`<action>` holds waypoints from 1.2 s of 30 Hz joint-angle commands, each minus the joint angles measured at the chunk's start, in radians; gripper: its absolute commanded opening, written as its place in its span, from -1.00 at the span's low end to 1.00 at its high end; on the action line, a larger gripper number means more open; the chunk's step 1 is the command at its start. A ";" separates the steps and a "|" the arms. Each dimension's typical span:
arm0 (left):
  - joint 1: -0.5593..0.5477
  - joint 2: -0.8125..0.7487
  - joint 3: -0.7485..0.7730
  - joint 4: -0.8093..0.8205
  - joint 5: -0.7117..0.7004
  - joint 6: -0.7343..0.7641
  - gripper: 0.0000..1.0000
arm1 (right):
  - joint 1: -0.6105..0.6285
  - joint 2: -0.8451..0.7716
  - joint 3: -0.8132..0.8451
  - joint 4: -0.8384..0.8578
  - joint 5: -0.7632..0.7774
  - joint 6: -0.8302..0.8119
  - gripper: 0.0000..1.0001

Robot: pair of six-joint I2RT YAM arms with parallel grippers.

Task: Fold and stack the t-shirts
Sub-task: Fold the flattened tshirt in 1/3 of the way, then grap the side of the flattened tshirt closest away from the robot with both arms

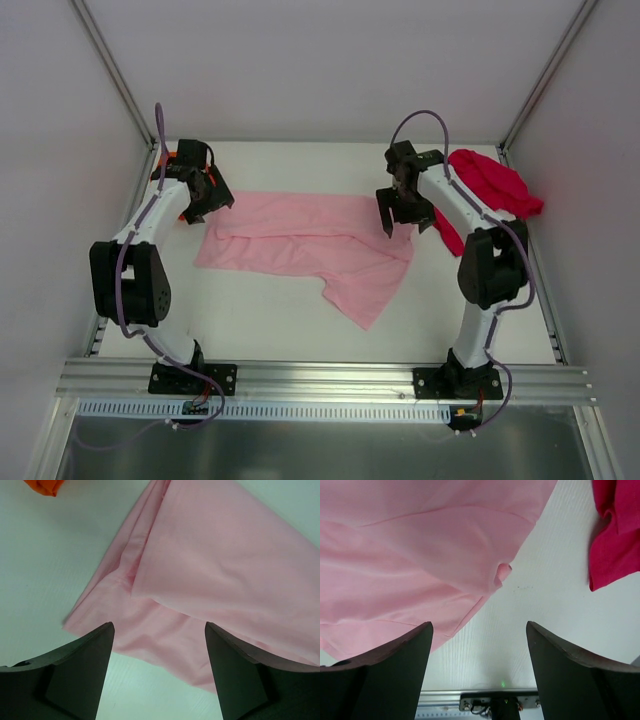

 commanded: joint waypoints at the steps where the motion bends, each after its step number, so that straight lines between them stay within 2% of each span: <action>1: -0.008 -0.093 -0.094 0.000 0.017 -0.029 0.47 | 0.038 -0.181 -0.131 0.011 -0.007 0.010 0.60; 4: -0.011 -0.135 -0.172 0.016 0.019 -0.034 0.44 | 0.063 -0.261 -0.314 0.056 -0.016 0.032 0.60; 7: -0.016 -0.152 -0.252 0.019 0.017 -0.034 0.38 | 0.070 -0.331 -0.429 0.090 -0.073 0.056 0.60; 10: -0.019 -0.161 -0.308 0.040 0.007 -0.031 0.38 | 0.080 -0.365 -0.471 0.108 -0.125 0.070 0.59; 20: -0.023 -0.084 -0.343 0.083 -0.033 -0.034 0.34 | 0.112 -0.342 -0.508 0.197 -0.216 0.084 0.57; 34: -0.025 -0.012 -0.314 0.013 -0.064 -0.080 0.31 | 0.116 -0.339 -0.476 0.169 -0.165 0.055 0.56; 36: -0.025 -0.005 -0.317 0.014 -0.058 -0.084 0.22 | 0.116 -0.339 -0.474 0.163 -0.156 0.053 0.56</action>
